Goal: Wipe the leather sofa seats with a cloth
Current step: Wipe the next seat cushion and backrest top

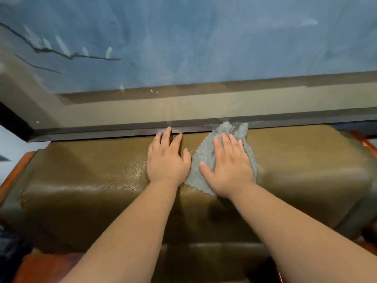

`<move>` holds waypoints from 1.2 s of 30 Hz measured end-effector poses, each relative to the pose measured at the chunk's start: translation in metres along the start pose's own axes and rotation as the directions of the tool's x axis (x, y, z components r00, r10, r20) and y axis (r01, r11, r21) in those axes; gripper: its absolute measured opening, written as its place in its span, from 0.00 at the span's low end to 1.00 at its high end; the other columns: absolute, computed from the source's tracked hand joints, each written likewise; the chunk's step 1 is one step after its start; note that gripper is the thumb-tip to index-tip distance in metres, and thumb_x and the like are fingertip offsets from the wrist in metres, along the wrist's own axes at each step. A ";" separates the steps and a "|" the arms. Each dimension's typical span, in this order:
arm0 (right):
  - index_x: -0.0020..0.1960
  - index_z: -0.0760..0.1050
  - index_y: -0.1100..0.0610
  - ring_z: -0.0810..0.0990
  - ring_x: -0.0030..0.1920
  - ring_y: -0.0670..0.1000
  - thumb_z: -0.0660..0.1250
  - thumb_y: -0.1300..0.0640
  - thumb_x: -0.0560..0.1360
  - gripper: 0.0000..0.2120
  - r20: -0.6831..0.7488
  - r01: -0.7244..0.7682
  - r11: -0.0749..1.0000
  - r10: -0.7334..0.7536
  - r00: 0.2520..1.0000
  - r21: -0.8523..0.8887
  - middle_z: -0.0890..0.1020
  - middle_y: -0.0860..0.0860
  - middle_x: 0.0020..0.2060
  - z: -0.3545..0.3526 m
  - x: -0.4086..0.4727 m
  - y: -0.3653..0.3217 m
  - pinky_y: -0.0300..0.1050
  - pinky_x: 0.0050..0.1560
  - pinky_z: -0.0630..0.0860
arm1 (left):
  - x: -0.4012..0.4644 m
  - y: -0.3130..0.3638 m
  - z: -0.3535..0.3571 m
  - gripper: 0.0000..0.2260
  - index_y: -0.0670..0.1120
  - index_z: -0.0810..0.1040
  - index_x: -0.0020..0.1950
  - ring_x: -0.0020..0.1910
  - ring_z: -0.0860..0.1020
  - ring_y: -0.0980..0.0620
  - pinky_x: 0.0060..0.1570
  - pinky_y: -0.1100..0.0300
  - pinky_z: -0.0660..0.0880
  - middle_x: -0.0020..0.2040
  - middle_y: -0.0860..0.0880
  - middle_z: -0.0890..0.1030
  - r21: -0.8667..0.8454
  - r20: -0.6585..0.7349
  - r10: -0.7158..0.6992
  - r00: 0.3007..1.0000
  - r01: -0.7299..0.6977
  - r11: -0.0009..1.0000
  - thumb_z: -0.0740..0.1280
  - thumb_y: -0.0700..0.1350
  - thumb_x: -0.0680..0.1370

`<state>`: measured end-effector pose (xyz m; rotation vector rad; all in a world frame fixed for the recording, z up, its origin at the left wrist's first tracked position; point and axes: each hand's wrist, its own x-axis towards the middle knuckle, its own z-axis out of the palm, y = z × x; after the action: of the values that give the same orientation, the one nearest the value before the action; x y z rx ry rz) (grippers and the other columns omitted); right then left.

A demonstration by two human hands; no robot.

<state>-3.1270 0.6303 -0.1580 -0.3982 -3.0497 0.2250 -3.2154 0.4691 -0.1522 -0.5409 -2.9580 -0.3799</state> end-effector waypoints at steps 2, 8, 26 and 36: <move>0.85 0.44 0.57 0.41 0.84 0.56 0.43 0.30 0.79 0.44 0.038 0.116 0.993 -0.115 0.993 -0.012 0.46 0.57 0.84 -0.004 0.007 0.007 0.57 0.82 0.39 | 0.001 -0.005 0.008 0.27 0.56 0.72 0.78 0.82 0.59 0.45 0.80 0.44 0.60 0.83 0.51 0.63 0.006 -0.047 0.012 0.999 -0.012 1.000 0.55 0.60 0.80; 0.85 0.44 0.58 0.41 0.84 0.55 0.49 0.34 0.81 0.41 0.148 0.466 0.885 -0.462 0.874 0.010 0.46 0.56 0.84 -0.011 0.031 -0.008 0.55 0.82 0.38 | 0.007 -0.006 0.017 0.26 0.55 0.74 0.75 0.80 0.60 0.44 0.78 0.42 0.62 0.82 0.51 0.65 0.023 -0.086 0.007 0.996 -0.005 1.000 0.54 0.58 0.79; 0.85 0.41 0.55 0.36 0.83 0.56 0.42 0.29 0.79 0.43 0.167 0.200 0.980 -0.197 0.966 -0.004 0.43 0.53 0.84 -0.026 -0.004 0.045 0.57 0.82 0.36 | 0.010 -0.010 0.023 0.26 0.53 0.77 0.73 0.78 0.62 0.41 0.76 0.40 0.64 0.80 0.50 0.67 -0.037 -0.160 0.013 0.987 -0.019 0.999 0.57 0.58 0.78; 0.83 0.58 0.54 0.57 0.82 0.58 0.42 0.26 0.77 0.45 -0.003 -0.238 0.959 0.241 0.971 -0.152 0.61 0.54 0.82 -0.059 -0.028 0.219 0.60 0.82 0.52 | 0.010 -0.008 0.023 0.25 0.51 0.77 0.72 0.77 0.62 0.42 0.76 0.40 0.64 0.79 0.49 0.68 -0.043 -0.170 0.010 0.985 -0.017 0.999 0.58 0.57 0.78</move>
<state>-3.0403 0.8403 -0.1341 -0.7813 -3.0386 0.0052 -3.2291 0.4715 -0.1745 -0.5062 -2.7868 -0.4669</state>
